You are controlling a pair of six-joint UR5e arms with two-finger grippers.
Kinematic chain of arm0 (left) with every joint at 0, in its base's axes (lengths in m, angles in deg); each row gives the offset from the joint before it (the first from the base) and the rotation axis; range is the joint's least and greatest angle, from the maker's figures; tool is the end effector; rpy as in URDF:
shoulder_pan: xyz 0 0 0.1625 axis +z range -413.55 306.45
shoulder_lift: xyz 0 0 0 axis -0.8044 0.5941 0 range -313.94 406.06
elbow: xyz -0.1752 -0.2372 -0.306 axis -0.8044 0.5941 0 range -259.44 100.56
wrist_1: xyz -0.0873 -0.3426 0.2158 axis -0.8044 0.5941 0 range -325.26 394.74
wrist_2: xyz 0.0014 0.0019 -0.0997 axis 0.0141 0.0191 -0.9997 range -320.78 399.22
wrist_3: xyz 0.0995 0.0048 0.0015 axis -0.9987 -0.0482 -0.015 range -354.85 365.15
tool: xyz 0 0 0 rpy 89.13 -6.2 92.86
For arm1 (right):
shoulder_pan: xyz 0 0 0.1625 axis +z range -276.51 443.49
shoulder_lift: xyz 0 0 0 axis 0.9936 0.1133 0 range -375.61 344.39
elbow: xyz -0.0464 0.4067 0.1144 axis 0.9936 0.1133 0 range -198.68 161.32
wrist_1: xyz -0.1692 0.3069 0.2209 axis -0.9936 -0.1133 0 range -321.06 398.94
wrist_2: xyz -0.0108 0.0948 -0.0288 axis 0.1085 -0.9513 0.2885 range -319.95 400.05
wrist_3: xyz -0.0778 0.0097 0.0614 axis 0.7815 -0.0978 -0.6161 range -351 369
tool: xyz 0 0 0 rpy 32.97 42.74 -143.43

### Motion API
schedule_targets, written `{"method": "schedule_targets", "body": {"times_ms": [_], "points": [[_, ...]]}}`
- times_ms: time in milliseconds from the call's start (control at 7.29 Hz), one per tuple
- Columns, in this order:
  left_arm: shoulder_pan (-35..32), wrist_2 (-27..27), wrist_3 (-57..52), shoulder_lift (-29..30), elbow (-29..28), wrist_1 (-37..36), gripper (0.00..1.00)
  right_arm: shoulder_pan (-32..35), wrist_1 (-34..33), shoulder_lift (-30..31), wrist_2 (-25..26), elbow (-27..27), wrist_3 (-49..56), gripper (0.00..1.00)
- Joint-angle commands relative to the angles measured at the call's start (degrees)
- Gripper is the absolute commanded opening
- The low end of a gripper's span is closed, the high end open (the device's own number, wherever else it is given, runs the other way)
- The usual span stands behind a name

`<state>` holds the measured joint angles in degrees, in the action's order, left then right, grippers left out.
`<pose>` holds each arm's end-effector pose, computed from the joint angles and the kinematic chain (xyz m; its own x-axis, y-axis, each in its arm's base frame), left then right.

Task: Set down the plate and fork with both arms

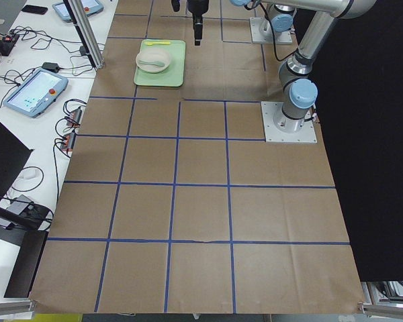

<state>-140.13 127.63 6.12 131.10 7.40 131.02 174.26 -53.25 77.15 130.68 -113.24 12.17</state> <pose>-0.1087 -0.4617 0.5449 -0.9967 -0.0757 0.0283 -0.0766 0.9966 -0.0316 0.1386 -0.4700 0.4757 -0.9976 -0.0685 0.0112 -0.0686 0.9976 -0.0063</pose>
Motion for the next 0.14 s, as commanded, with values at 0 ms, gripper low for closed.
{"method": "schedule_targets", "body": {"times_ms": [0], "points": [[0.0,0.0,0.0,-0.05,0.0,0.05,1.0,0.03,-0.01,0.05,-0.27,-0.01,0.0,1.0]]}}
